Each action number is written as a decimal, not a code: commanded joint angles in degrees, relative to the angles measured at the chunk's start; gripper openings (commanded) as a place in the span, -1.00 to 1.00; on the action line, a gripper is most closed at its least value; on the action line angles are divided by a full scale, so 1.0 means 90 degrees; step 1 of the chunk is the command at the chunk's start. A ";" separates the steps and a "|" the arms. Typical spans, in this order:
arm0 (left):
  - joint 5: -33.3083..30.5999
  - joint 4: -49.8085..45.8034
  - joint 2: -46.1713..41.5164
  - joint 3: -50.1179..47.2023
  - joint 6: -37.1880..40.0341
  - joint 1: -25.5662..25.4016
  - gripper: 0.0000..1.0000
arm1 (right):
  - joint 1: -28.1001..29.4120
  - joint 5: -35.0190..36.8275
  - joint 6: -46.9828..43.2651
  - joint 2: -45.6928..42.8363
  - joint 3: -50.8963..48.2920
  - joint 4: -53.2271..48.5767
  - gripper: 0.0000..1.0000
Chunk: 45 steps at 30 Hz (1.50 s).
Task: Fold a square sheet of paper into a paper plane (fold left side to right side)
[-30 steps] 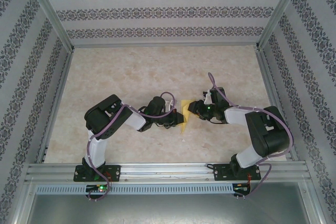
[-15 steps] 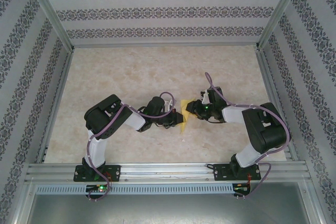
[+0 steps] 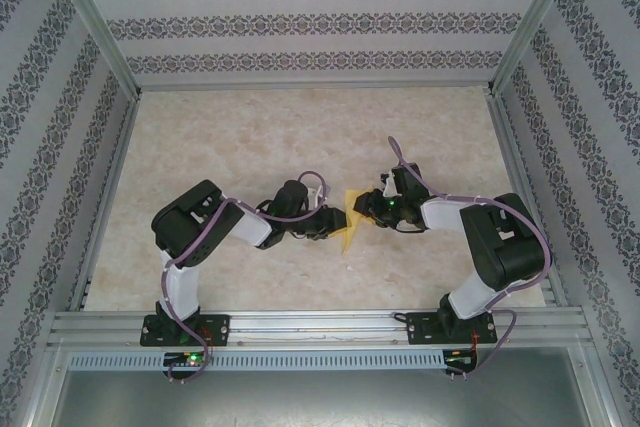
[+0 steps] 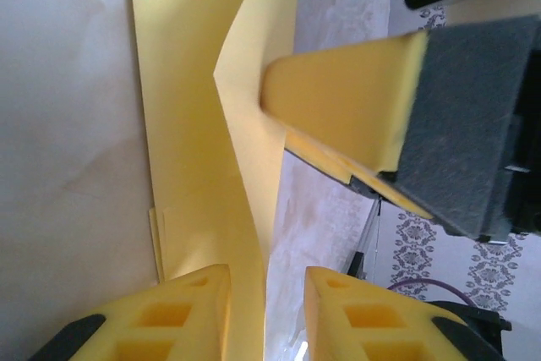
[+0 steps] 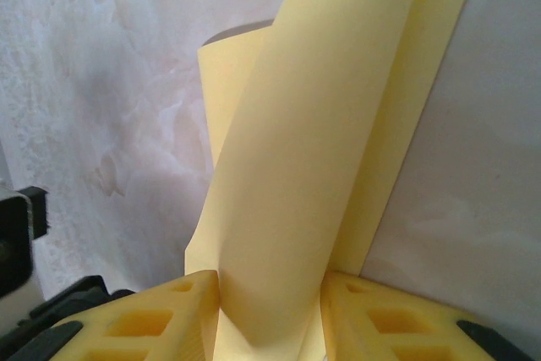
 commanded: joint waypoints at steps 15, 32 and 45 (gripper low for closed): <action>0.0067 -0.0731 0.0272 0.0615 0.0594 0.0239 -0.39 | 0.0202 0.0424 -0.0317 0.0306 0.0134 -0.0314 -0.25; -0.0098 -0.1458 0.0479 0.1000 0.1093 0.0327 -0.73 | 0.0227 0.0483 -0.0442 0.0315 0.0211 -0.0514 -0.25; -0.0205 -0.1760 0.0719 0.1190 0.1343 0.0356 -0.80 | 0.0261 0.0488 -0.0511 0.0383 0.0328 -0.0684 -0.25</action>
